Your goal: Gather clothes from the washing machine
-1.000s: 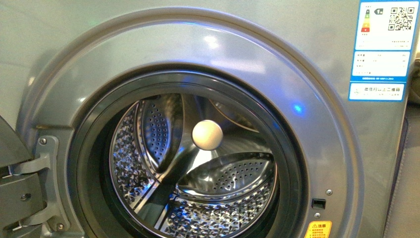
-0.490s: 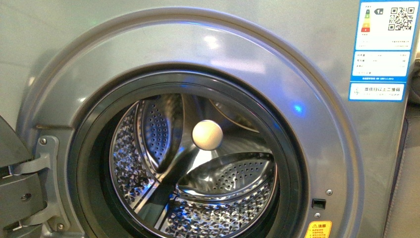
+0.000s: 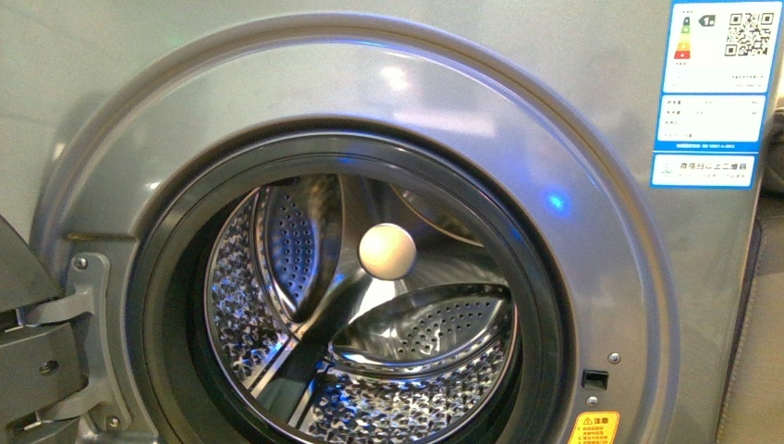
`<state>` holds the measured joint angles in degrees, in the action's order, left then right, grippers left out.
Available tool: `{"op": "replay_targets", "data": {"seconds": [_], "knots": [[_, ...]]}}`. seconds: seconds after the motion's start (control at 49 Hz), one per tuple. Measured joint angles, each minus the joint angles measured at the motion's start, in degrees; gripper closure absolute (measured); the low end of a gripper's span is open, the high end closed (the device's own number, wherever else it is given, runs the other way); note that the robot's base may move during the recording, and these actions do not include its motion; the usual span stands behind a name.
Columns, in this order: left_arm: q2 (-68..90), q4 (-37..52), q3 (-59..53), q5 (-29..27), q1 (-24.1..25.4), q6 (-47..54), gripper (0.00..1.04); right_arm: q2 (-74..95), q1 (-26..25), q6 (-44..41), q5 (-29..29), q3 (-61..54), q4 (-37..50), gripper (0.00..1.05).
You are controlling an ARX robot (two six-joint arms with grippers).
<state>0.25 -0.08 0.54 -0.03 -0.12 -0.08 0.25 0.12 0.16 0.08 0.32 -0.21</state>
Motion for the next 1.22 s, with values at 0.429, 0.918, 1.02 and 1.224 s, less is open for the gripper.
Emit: {"op": "replay_targets", "data": {"seconds": [0.429,0.918,1.02,1.224], "knots": [[0.0,0.0,0.0,0.02,0.0,-0.02,0.68,0.0,0.0,-0.04,0.0,0.0,0.0,0.88],[0.0,0.0,0.0,0.02,0.0,-0.02,0.07,0.0,0.0,-0.04,0.02,0.0,0.0,0.11],[0.0,0.0,0.0,0.02,0.0,-0.02,0.07,0.0,0.0,0.0,0.0,0.0,0.0,0.07],[0.0,0.02,0.0,0.02,0.0,-0.02,0.07,0.0,0.0,-0.02,0.0,0.0,0.0,0.07]]}}
